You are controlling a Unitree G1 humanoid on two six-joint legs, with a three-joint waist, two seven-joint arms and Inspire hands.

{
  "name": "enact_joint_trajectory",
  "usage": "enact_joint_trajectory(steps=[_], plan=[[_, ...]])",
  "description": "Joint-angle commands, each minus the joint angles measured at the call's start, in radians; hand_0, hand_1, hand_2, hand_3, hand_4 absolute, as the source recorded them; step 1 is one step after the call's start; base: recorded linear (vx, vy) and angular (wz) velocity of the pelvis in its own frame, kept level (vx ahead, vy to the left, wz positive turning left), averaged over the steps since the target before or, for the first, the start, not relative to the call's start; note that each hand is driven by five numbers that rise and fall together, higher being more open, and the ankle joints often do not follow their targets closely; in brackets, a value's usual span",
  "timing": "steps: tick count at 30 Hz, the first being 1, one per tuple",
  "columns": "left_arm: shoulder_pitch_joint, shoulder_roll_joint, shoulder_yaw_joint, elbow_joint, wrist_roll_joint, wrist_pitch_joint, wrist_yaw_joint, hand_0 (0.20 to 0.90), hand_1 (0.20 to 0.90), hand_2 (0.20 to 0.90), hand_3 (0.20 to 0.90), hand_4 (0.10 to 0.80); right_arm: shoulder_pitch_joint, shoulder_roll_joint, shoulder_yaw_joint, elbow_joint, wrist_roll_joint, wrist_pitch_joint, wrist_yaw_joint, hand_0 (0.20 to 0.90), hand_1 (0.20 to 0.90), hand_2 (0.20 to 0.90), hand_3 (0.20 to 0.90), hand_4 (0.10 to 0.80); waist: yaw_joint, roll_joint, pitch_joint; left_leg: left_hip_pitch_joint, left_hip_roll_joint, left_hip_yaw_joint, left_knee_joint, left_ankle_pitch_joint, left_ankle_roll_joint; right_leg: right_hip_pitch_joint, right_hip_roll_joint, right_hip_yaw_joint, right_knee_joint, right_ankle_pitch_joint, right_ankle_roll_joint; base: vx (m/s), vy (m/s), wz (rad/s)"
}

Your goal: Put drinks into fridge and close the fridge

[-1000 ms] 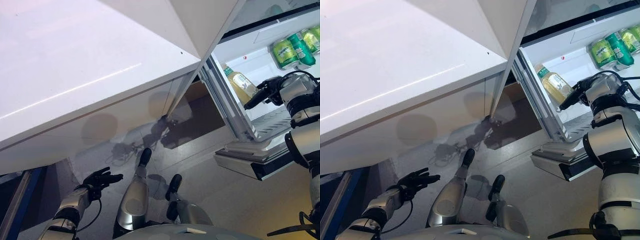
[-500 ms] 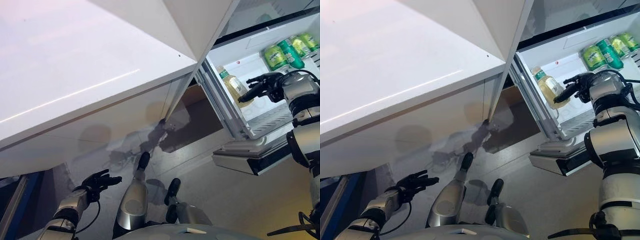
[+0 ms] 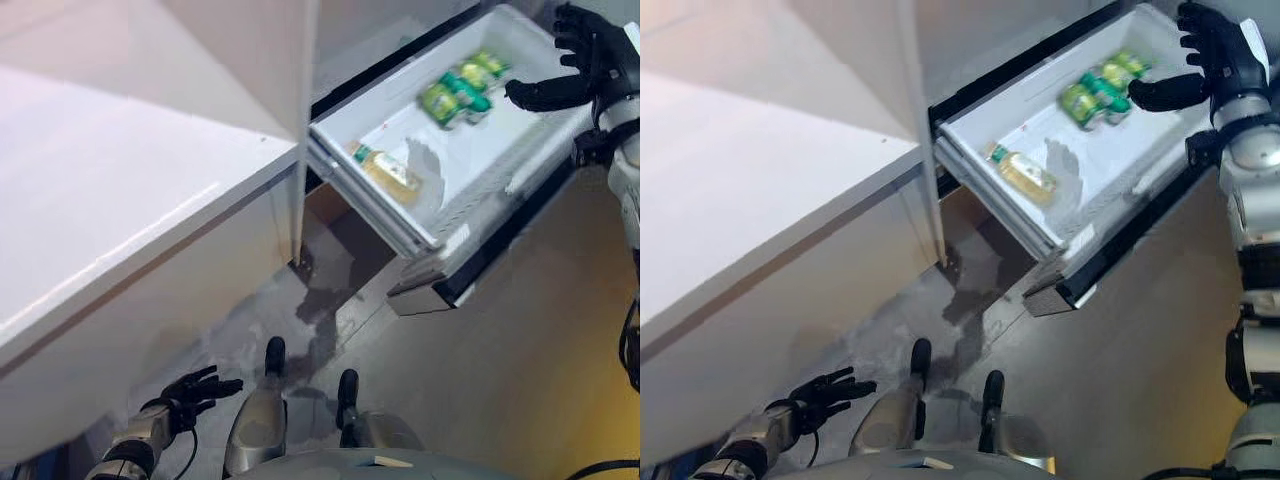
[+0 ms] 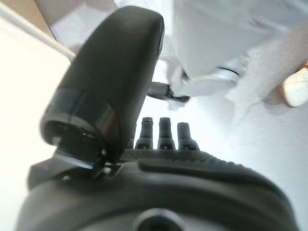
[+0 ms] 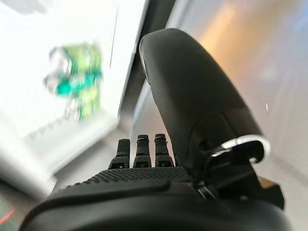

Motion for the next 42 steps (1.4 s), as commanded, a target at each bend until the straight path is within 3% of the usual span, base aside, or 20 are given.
enact_joint_trajectory(steps=[1,8,12,19,24,32,42], plan=[[0.071,-0.022,-0.023,0.095,0.040,-0.033,-0.027,0.900,0.900,0.900,0.900,0.800,0.066,-0.111,-0.054,-0.092,0.026,-0.120,-0.042,0.900,0.900,0.900,0.900,0.800,-0.046,0.041,-0.190,0.087,-0.032,0.065,0.002,-0.195,0.031,-0.076,0.043,0.027,0.015,0.020,0.039,0.044,0.027,-0.34],[0.095,-0.050,0.019,0.111,0.068,-0.024,-0.007,0.900,0.900,0.900,0.900,0.800,0.386,-0.053,-0.287,-0.248,-0.002,-0.124,-0.003,0.900,0.900,0.900,0.900,0.800,-0.112,0.058,-0.210,0.135,-0.029,0.097,0.017,-0.217,0.037,-0.058,0.041,0.057,0.082,-0.026,0.025,0.075,-0.021,-0.29],[0.108,-0.068,0.042,0.131,0.068,-0.019,0.019,0.900,0.900,0.900,0.900,0.800,0.613,0.055,-0.405,-0.273,-0.034,-0.135,0.011,0.900,0.900,0.900,0.900,0.800,-0.150,0.064,-0.181,0.138,-0.029,0.118,0.120,-0.264,0.050,-0.059,0.038,0.073,0.176,-0.067,0.004,0.149,-0.038,-0.16],[0.119,-0.085,0.057,0.150,0.053,0.002,0.033,0.900,0.900,0.900,0.900,0.800,0.739,0.171,-0.445,-0.213,-0.017,-0.124,0.017,0.900,0.900,0.900,0.900,0.800,-0.181,0.081,-0.109,0.108,-0.039,0.110,0.271,-0.325,0.072,-0.086,0.024,0.071,0.309,-0.127,-0.022,0.115,0.016,-0.04],[0.075,-0.085,0.026,0.165,0.000,0.005,0.059,0.900,0.900,0.900,0.900,0.800,0.671,0.182,-0.351,-0.138,0.027,-0.176,-0.001,0.900,0.900,0.900,0.900,0.800,-0.169,0.098,-0.038,0.011,-0.048,0.099,0.379,-0.347,0.079,-0.149,0.006,0.058,0.399,-0.160,-0.046,-0.044,0.026,0.08],[-0.042,-0.070,-0.038,0.154,-0.104,-0.011,0.069,0.900,0.900,0.900,0.900,0.800,0.365,0.180,-0.076,-0.014,0.106,-0.268,0.002,0.900,0.900,0.900,0.900,0.800,-0.123,0.126,0.101,-0.183,-0.060,0.067,0.534,-0.349,0.072,-0.315,-0.011,0.035,0.561,-0.197,-0.088,-0.182,0.021,0.09],[-0.118,-0.073,-0.079,0.129,-0.094,-0.003,0.131,0.900,0.900,0.900,0.900,0.800,0.090,0.284,0.167,0.038,0.029,-0.309,-0.003,0.900,0.900,0.900,0.900,0.800,-0.046,0.118,0.164,-0.300,-0.077,0.018,0.686,-0.390,0.089,-0.390,-0.016,0.004,0.684,-0.227,-0.111,-0.015,-0.019,0.19]])
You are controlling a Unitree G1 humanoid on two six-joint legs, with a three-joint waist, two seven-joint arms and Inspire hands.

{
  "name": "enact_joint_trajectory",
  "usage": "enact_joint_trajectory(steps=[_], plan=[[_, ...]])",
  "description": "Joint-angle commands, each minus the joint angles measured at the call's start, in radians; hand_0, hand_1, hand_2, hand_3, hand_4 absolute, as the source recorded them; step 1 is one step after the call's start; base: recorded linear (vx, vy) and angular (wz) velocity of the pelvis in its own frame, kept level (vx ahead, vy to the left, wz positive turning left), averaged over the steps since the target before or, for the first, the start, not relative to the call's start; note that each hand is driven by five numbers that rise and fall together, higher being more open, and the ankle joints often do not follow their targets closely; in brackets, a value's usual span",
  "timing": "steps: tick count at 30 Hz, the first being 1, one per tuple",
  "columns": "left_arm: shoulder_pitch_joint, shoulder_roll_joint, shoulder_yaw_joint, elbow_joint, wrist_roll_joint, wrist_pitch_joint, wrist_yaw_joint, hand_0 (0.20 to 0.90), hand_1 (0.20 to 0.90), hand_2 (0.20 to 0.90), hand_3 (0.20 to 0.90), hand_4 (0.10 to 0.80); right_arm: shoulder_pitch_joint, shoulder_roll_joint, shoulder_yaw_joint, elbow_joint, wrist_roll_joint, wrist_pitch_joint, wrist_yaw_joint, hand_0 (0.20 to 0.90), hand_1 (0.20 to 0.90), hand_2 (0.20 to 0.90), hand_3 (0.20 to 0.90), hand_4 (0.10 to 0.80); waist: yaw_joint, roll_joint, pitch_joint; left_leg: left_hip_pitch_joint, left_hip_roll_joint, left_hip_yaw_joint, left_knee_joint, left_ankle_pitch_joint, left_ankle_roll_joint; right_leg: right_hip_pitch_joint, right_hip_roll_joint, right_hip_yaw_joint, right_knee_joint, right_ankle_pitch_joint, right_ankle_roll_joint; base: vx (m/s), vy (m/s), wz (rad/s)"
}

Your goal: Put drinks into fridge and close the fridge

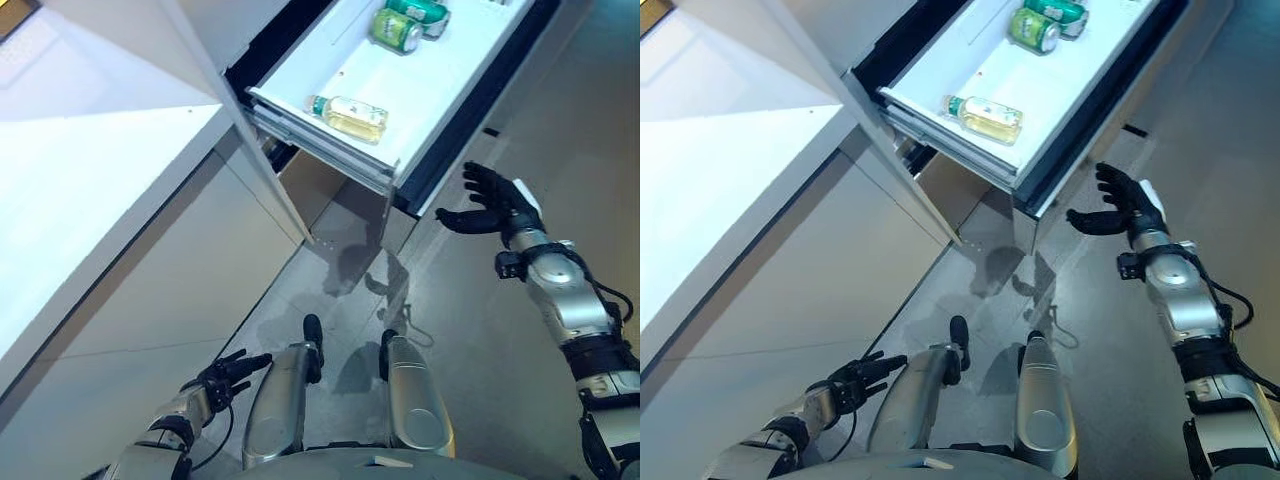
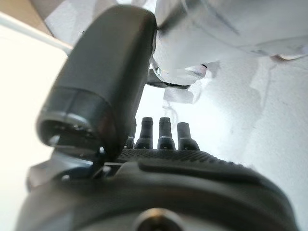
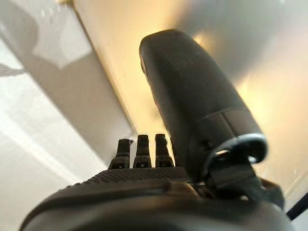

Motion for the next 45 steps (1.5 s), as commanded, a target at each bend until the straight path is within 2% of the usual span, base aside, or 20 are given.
enact_joint_trajectory(steps=[1,11,15,17,23,28,32,38,41,44,45], plan=[[0.053,0.027,-0.052,-0.005,0.030,0.015,0.043,0.900,0.900,0.900,0.900,0.800,-0.217,0.045,0.047,-0.077,-0.027,-0.126,-0.003,0.900,0.900,0.900,0.900,0.800,0.049,-0.037,-0.035,0.003,-0.058,0.008,0.162,-0.216,0.077,0.009,0.042,-0.044,-0.036,0.042,-0.092,0.018,-0.019,0.13],[-0.010,0.013,-0.101,-0.026,0.033,0.017,0.080,0.900,0.900,0.900,0.900,0.800,-0.491,0.122,0.190,-0.047,-0.027,-0.122,-0.054,0.900,0.900,0.900,0.900,0.800,0.108,-0.020,-0.007,0.004,-0.065,-0.013,0.090,-0.165,0.076,-0.008,0.058,-0.052,-0.058,0.060,-0.084,-0.034,0.004,0.06],[-0.022,0.007,-0.116,-0.024,0.058,0.021,0.087,0.900,0.900,0.900,0.900,0.800,-0.585,0.173,0.216,-0.031,0.099,-0.137,-0.087,0.900,0.900,0.900,0.900,0.800,0.136,-0.018,-0.014,0.021,-0.064,-0.015,0.057,-0.151,0.072,0.014,0.055,-0.065,-0.086,0.065,-0.082,-0.010,-0.010,0.12],[-0.019,0.004,-0.125,-0.024,0.077,0.021,0.085,0.900,0.900,0.900,0.900,0.800,-0.607,0.210,0.213,-0.034,0.193,-0.131,-0.098,0.900,0.900,0.900,0.900,0.800,0.149,-0.017,-0.020,0.038,-0.063,-0.018,0.043,-0.146,0.068,0.039,0.050,-0.073,-0.104,0.068,-0.080,0.033,-0.018,0.18],[-0.013,0.007,-0.147,-0.043,0.077,0.040,0.088,0.900,0.900,0.900,0.900,0.800,-0.674,0.308,0.227,-0.003,0.255,-0.128,-0.130,0.900,0.900,0.900,0.900,0.800,0.194,-0.016,-0.036,0.090,-0.066,-0.045,0.002,-0.133,0.060,0.107,0.039,-0.099,-0.151,0.075,-0.074,0.051,-0.016,0.17],[0.006,0.017,-0.168,-0.056,0.103,0.038,0.069,0.900,0.900,0.900,0.900,0.800,-0.720,0.356,0.259,0.050,0.286,-0.131,-0.176,0.900,0.900,0.900,0.900,0.800,0.233,-0.018,-0.058,0.146,-0.061,-0.070,-0.040,-0.121,0.052,0.184,0.034,-0.129,-0.192,0.072,-0.077,0.099,-0.022,0.21],[0.020,0.025,-0.189,-0.063,0.159,0.054,0.041,0.900,0.900,0.900,0.900,0.800,-0.731,0.353,0.264,0.097,0.259,-0.110,-0.218,0.900,0.900,0.900,0.900,0.800,0.256,-0.026,-0.087,0.188,-0.063,-0.092,-0.080,-0.111,0.047,0.244,0.036,-0.156,-0.233,0.070,-0.079,0.094,-0.003,0.27],[0.065,0.030,-0.176,-0.052,0.174,0.050,0.038,0.900,0.900,0.900,0.900,0.800,-0.677,0.298,0.236,0.113,0.272,-0.059,-0.262,0.900,0.900,0.900,0.900,0.800,0.258,-0.058,-0.141,0.255,-0.064,-0.104,-0.154,-0.100,0.041,0.313,0.040,-0.170,-0.320,0.088,-0.066,0.078,0.023,0.14],[0.100,0.030,-0.160,-0.058,0.175,0.041,0.024,0.900,0.900,0.900,0.900,0.800,-0.578,0.259,0.222,0.091,0.227,-0.013,-0.212,0.900,0.900,0.900,0.900,0.800,0.240,-0.078,-0.176,0.286,-0.061,-0.097,-0.195,-0.094,0.040,0.338,0.046,-0.156,-0.374,0.105,-0.052,0.033,0.046,0.11],[0.141,0.023,-0.142,-0.071,0.148,0.030,0.030,0.900,0.900,0.900,0.900,0.800,-0.414,0.225,0.203,0.034,0.197,0.009,-0.153,0.900,0.900,0.900,0.900,0.800,0.204,-0.096,-0.218,0.309,-0.050,-0.072,-0.228,-0.088,0.041,0.348,0.051,-0.133,-0.414,0.124,-0.040,-0.008,0.065,-0.04],[0.162,0.015,-0.125,-0.077,0.137,0.024,0.034,0.900,0.900,0.900,0.900,0.800,-0.285,0.216,0.184,-0.002,0.168,-0.006,-0.118,0.900,0.900,0.900,0.900,0.800,0.178,-0.104,-0.238,0.322,-0.047,-0.056,-0.243,-0.087,0.043,0.352,0.053,-0.120,-0.435,0.137,-0.033,-0.034,0.076,-0.09]])
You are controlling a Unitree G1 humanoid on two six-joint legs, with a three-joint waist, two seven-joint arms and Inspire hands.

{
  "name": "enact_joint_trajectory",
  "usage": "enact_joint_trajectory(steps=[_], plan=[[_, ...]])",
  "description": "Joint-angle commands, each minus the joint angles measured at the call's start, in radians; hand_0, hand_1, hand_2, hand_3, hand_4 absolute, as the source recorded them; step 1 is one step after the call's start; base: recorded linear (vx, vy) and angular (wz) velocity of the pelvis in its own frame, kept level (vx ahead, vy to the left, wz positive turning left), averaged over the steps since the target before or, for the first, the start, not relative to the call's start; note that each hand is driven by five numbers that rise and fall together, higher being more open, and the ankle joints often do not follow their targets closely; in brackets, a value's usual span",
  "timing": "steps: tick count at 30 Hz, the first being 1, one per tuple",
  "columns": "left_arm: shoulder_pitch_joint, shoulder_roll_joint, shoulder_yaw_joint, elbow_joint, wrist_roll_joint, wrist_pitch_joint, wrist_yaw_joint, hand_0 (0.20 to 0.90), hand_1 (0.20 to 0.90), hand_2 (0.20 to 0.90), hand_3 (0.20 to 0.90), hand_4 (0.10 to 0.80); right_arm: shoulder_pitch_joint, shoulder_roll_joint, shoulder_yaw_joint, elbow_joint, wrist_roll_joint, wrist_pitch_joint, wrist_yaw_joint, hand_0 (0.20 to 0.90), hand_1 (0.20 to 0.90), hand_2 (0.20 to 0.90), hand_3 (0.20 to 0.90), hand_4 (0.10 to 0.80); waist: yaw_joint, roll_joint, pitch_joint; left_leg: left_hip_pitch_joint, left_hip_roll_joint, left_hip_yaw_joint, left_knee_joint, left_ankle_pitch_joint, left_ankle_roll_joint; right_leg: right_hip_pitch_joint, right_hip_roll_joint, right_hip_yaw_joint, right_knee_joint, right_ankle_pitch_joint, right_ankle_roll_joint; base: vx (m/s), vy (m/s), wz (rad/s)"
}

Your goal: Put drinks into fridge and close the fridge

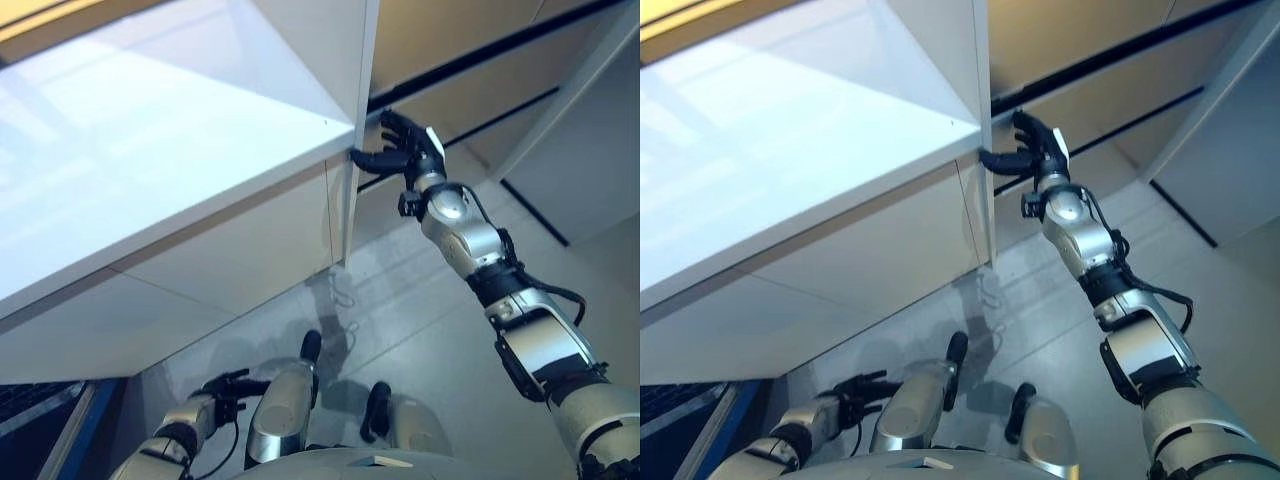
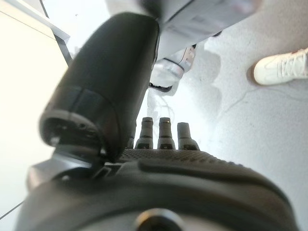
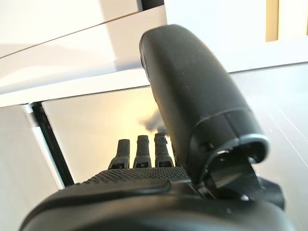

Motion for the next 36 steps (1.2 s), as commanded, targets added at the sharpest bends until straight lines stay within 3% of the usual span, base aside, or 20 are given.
enact_joint_trajectory(steps=[1,5,7,8,10,16,21,30,36], plan=[[0.073,0.023,0.001,-0.011,0.007,-0.027,-0.006,0.900,0.900,0.900,0.900,0.800,0.143,-0.053,-0.088,-0.152,-0.107,-0.081,0.088,0.900,0.900,0.900,0.900,0.800,-0.051,-0.066,-0.128,0.098,-0.046,0.099,0.024,-0.191,0.079,0.027,0.043,0.102,-0.163,0.125,-0.005,-0.059,0.100,-0.18],[0.146,-0.005,0.048,-0.041,-0.038,-0.046,-0.010,0.900,0.900,0.900,0.900,0.800,0.539,-0.035,-0.175,-0.137,-0.188,-0.113,0.236,0.900,0.900,0.900,0.900,0.800,-0.121,-0.075,-0.186,0.147,-0.041,0.149,-0.035,-0.193,0.087,0.043,0.046,0.144,-0.228,0.160,0.023,-0.078,0.078,-0.33],[0.155,-0.006,0.056,-0.036,-0.046,-0.051,-0.018,0.900,0.900,0.900,0.900,0.800,0.600,-0.026,-0.189,-0.105,-0.193,-0.131,0.262,0.900,0.900,0.900,0.900,0.800,-0.133,-0.075,-0.198,0.160,-0.039,0.158,-0.049,-0.192,0.086,0.047,0.048,0.152,-0.238,0.166,0.029,-0.048,0.029,-0.40],[0.158,-0.007,0.066,-0.022,-0.059,-0.064,-0.032,0.900,0.900,0.900,0.900,0.800,0.652,-0.008,-0.198,-0.051,-0.220,-0.098,0.271,0.900,0.900,0.900,0.900,0.800,-0.151,-0.077,-0.213,0.174,-0.038,0.171,-0.070,-0.191,0.086,0.051,0.049,0.161,-0.258,0.178,0.037,-0.085,0.026,-0.49],[0.149,-0.001,0.077,0.013,-0.077,-0.078,-0.060,0.900,0.900,0.900,0.900,0.800,0.722,0.034,-0.212,0.131,-0.289,-0.117,0.273,0.900,0.900,0.900,0.900,0.800,-0.173,-0.077,-0.232,0.200,-0.038,0.190,-0.110,-0.187,0.086,0.058,0.055,0.177,-0.294,0.199,0.051,-0.112,0.010,-0.53],[0.119,0.004,0.104,0.121,-0.054,-0.120,-0.077,0.900,0.900,0.900,0.900,0.800,0.774,0.086,-0.259,0.518,-0.337,-0.184,0.308,0.900,0.900,0.900,0.900,0.800,-0.189,-0.073,-0.253,0.230,-0.033,0.212,-0.177,-0.168,0.081,0.071,0.062,0.182,-0.351,0.233,0.065,-0.098,-0.023,-0.30],[0.107,-0.008,0.104,0.190,-0.014,-0.193,-0.098,0.900,0.900,0.900,0.900,0.800,0.806,0.126,-0.290,0.734,-0.413,-0.136,0.334,0.900,0.900,0.900,0.900,0.800,-0.196,-0.062,-0.260,0.236,-0.027,0.211,-0.222,-0.146,0.074,0.072,0.072,0.184,-0.367,0.235,0.067,-0.085,-0.011,-0.10],[0.108,-0.033,0.097,0.212,0.009,-0.226,-0.105,0.900,0.900,0.900,0.900,0.800,0.802,0.150,-0.296,0.782,-0.354,-0.055,0.452,0.900,0.900,0.900,0.900,0.800,-0.201,-0.047,-0.269,0.245,-0.026,0.213,-0.226,-0.154,0.073,0.081,0.076,0.187,-0.376,0.225,0.067,-0.027,0.007,-0.02],[0.103,-0.037,0.086,0.208,0.014,-0.215,-0.093,0.900,0.900,0.900,0.900,0.800,0.805,0.153,-0.278,0.797,-0.371,-0.046,0.458,0.900,0.900,0.900,0.900,0.800,-0.199,-0.044,-0.277,0.250,-0.024,0.215,-0.229,-0.154,0.070,0.088,0.076,0.177,-0.381,0.222,0.068,-0.005,0.001,-0.02]])
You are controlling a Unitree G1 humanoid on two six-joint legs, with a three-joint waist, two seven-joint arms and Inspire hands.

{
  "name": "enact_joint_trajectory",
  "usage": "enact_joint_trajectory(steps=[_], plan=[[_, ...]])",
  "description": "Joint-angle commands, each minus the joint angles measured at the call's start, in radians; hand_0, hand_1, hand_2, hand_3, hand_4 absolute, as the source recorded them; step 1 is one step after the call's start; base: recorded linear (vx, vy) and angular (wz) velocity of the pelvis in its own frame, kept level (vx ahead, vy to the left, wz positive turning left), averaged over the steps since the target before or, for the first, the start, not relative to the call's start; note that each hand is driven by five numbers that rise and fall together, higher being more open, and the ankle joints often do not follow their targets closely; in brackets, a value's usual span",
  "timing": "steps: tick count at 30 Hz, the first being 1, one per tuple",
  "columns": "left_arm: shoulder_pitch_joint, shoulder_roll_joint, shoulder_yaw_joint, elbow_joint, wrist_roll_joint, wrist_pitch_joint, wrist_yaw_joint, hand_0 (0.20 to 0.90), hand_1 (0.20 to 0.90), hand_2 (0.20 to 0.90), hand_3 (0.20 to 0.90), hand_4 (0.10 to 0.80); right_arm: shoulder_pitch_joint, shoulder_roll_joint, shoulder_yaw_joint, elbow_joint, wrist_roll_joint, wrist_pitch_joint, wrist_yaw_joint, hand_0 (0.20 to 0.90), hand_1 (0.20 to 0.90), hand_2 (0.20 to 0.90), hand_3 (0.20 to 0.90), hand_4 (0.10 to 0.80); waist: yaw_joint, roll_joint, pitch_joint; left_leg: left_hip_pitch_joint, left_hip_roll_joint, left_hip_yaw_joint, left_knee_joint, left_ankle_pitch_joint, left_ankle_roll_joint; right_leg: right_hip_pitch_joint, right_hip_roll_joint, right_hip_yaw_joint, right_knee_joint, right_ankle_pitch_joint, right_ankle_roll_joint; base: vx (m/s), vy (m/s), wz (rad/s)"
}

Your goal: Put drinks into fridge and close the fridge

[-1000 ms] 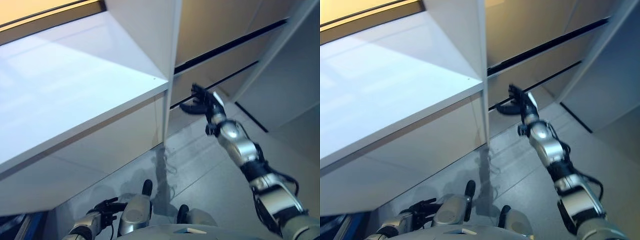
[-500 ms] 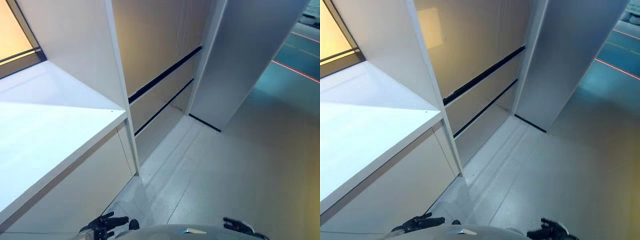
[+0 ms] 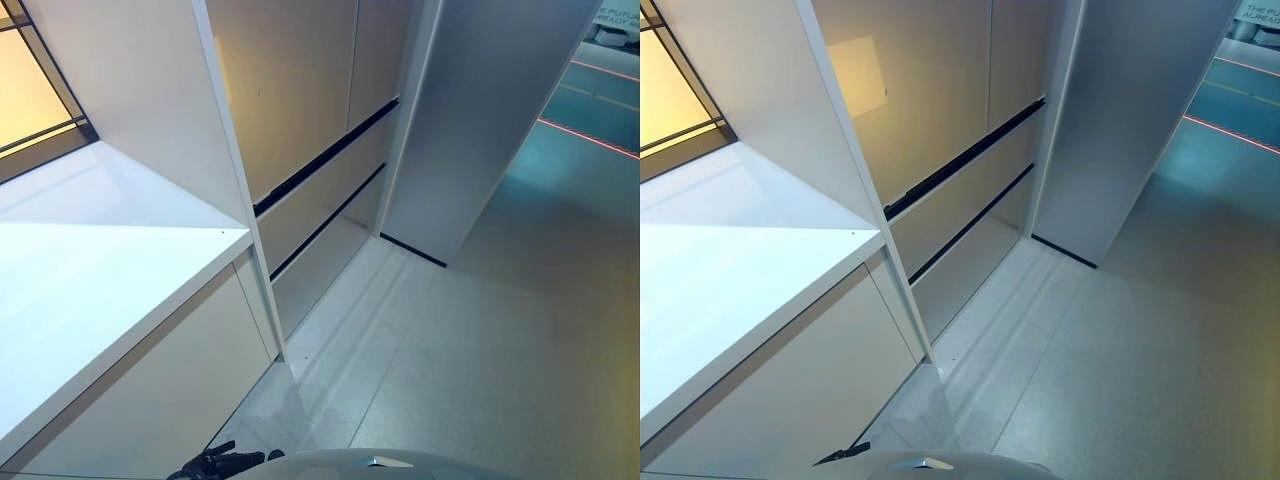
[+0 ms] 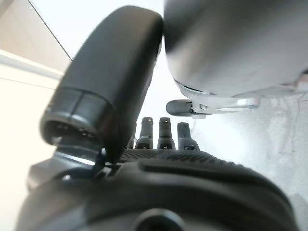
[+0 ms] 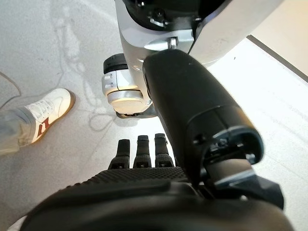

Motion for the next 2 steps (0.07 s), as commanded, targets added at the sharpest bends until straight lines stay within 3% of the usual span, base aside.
enact_joint_trajectory(steps=[1,2], plan=[[-0.058,-0.007,0.006,0.037,0.017,-0.035,0.005,0.900,0.900,0.900,0.900,0.800,-0.056,0.016,-0.008,0.026,0.011,-0.002,0.043,0.900,0.900,0.900,0.900,0.800,0.019,0.022,0.023,0.039,-0.053,-0.010,0.024,-0.161,0.049,-0.064,0.043,-0.038,-0.013,0.066,0.025,0.000,0.000,0.00],[-0.060,-0.006,0.005,0.039,0.016,-0.037,0.000,0.900,0.900,0.900,0.900,0.800,-0.058,0.015,-0.007,0.027,0.014,-0.001,0.047,0.900,0.900,0.900,0.900,0.800,0.020,0.021,0.022,0.040,-0.054,-0.011,0.024,-0.161,0.049,-0.063,0.042,-0.040,-0.013,0.066,0.026,0.000,0.000,0.00]])
